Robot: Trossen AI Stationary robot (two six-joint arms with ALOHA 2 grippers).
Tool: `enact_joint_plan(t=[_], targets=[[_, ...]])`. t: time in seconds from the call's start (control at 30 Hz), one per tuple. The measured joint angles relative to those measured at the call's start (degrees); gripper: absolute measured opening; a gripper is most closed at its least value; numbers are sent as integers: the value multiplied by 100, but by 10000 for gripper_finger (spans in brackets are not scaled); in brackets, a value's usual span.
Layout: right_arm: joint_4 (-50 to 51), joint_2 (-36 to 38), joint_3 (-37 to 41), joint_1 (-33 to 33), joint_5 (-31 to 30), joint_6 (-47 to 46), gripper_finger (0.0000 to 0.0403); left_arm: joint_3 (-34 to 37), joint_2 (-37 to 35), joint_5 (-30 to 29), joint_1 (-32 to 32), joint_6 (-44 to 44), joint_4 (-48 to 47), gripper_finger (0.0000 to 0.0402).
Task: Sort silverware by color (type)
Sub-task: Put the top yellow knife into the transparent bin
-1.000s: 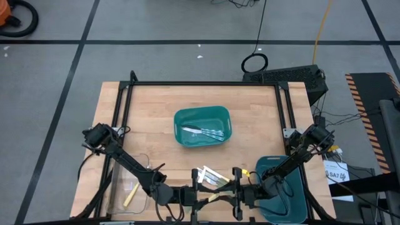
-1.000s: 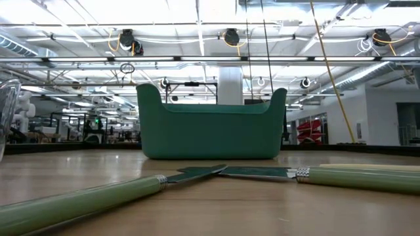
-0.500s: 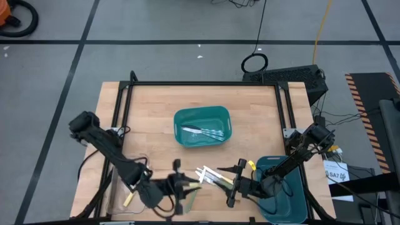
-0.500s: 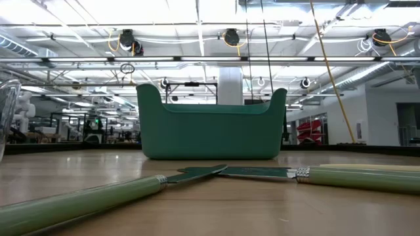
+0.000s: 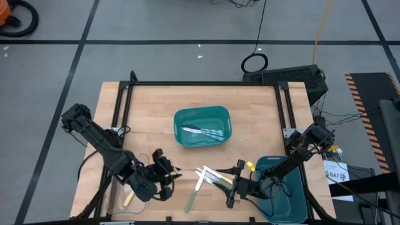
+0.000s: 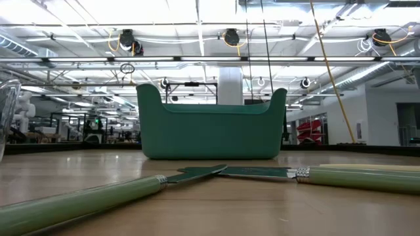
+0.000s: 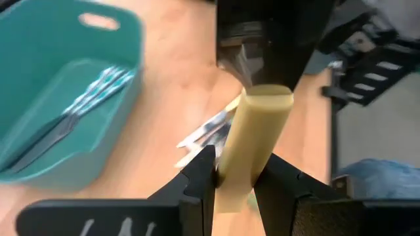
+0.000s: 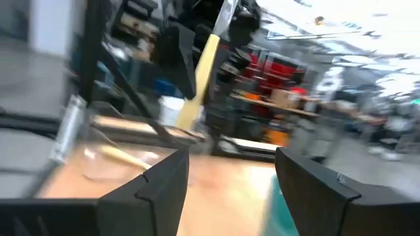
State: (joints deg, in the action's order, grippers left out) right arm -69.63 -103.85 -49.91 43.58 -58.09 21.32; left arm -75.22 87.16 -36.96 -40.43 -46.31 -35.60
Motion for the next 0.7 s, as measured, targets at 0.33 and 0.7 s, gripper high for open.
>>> enact_joint_plan(t=[0.33,0.7], targets=[[504,-4,-93,-868,2924,-2350,223,-9,320,366,80,1725,1766,85],[1304,-7,-466,-1288,4288,-2808,234,-9,732,619,333,2437,2633,85]])
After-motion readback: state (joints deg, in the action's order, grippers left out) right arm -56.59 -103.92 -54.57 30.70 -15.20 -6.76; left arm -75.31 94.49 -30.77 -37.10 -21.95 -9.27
